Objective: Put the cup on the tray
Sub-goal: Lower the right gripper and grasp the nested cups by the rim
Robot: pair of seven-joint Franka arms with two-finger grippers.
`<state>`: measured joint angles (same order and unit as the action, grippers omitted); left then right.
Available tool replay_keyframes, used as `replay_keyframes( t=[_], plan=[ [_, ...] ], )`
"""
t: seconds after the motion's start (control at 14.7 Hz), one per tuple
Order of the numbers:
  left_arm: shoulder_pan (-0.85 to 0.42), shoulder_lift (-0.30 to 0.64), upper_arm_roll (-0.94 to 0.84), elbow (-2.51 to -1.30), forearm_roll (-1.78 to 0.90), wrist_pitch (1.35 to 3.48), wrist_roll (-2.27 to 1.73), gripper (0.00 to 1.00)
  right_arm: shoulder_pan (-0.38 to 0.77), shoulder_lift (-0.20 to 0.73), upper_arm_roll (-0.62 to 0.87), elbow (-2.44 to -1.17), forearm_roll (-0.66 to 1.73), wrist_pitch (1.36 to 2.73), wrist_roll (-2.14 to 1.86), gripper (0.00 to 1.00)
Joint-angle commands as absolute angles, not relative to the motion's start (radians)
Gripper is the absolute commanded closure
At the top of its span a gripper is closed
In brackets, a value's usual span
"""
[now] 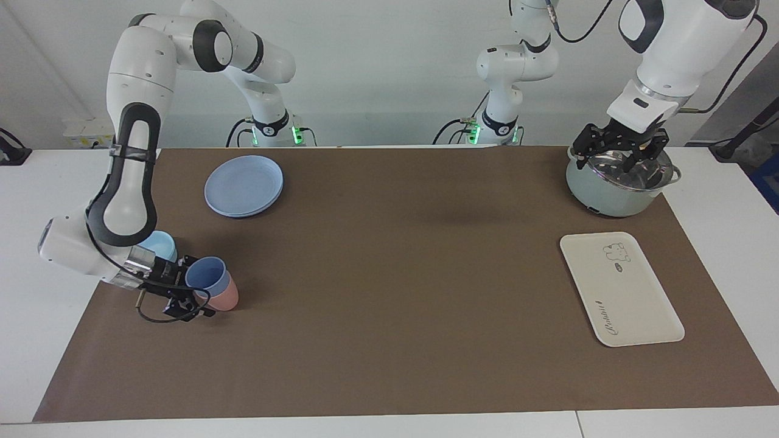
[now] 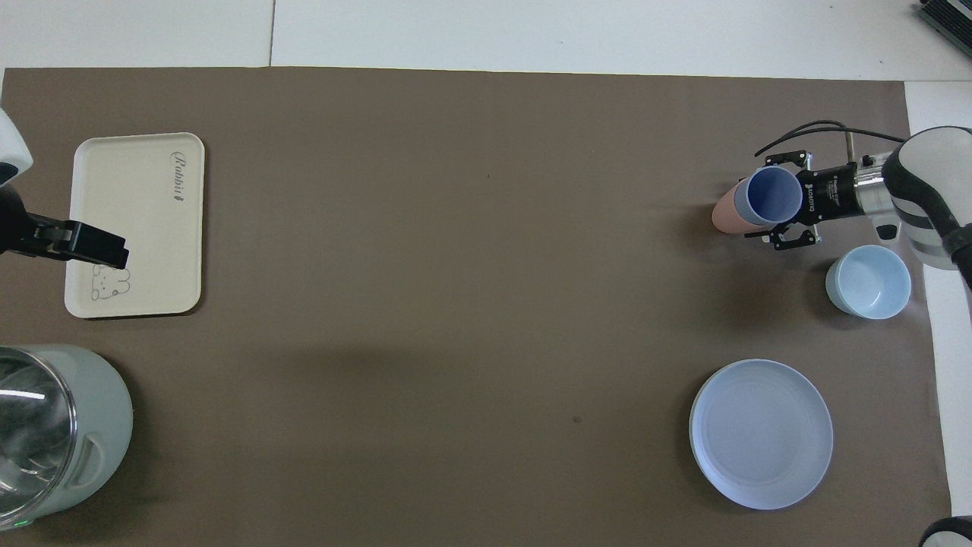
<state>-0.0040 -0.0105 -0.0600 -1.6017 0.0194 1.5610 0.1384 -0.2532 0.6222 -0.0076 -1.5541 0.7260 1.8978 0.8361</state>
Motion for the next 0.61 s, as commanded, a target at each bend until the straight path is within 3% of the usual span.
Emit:
replay_keyframes(
  t=[0.0,0.14,0.2,0.27,0.34,0.41,0.54],
  plan=[
    [-0.006,-0.021,-0.06,-1.606,0.035,1.555,0.141,0.0,-0.258,0.581,-0.002,-1.6,0.762,1.872,0.811,0.11],
    [-0.006,-0.021,-0.06,-1.606,0.035,1.555,0.141,0.0,-0.258,0.581,-0.002,-1.605,0.81,1.873,0.811,0.16],
    [-0.006,-0.021,-0.06,-1.606,0.035,1.555,0.141,0.0,-0.258,0.58,-0.002,-1.606,0.811,1.871,0.808,0.23],
    [-0.006,-0.021,-0.06,-1.606,0.035,1.555,0.141,0.0,-0.258,0.578,0.0,-1.608,0.811,1.87,0.802,0.4],
    [-0.006,-0.021,-0.06,-1.606,0.035,1.555,0.141,0.0,-0.258,0.577,-0.002,-1.608,0.816,1.87,0.805,0.94],
    [-0.008,-0.021,-0.06,-1.606,0.035,1.555,0.141,0.0,-0.258,0.575,0.0,-1.614,0.818,1.87,0.808,1.0],
    [-0.008,-0.021,-0.061,-1.608,0.037,1.555,0.14,0.0,-0.255,0.549,0.0,-1.658,0.859,1.871,0.81,1.0]
  ],
)
